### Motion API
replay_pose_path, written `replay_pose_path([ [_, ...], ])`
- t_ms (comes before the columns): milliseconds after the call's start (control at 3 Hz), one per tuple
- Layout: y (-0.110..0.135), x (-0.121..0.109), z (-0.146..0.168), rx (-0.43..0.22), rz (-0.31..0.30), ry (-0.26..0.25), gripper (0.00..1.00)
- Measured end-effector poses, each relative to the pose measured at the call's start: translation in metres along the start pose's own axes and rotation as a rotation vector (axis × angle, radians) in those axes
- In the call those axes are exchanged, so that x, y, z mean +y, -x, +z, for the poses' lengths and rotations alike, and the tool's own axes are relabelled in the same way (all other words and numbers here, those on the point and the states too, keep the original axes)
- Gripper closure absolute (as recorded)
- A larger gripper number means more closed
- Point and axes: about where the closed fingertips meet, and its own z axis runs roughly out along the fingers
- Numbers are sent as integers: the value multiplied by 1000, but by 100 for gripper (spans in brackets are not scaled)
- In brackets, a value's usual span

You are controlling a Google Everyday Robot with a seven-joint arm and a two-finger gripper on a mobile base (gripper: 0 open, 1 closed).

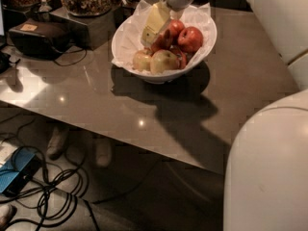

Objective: Pick apple from white bowl

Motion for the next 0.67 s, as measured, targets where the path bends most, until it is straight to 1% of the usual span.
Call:
replay_pose_path([
  [333, -3, 5, 14, 32, 6, 20, 24],
  [667, -3, 10, 24, 51, 1, 39, 22],
])
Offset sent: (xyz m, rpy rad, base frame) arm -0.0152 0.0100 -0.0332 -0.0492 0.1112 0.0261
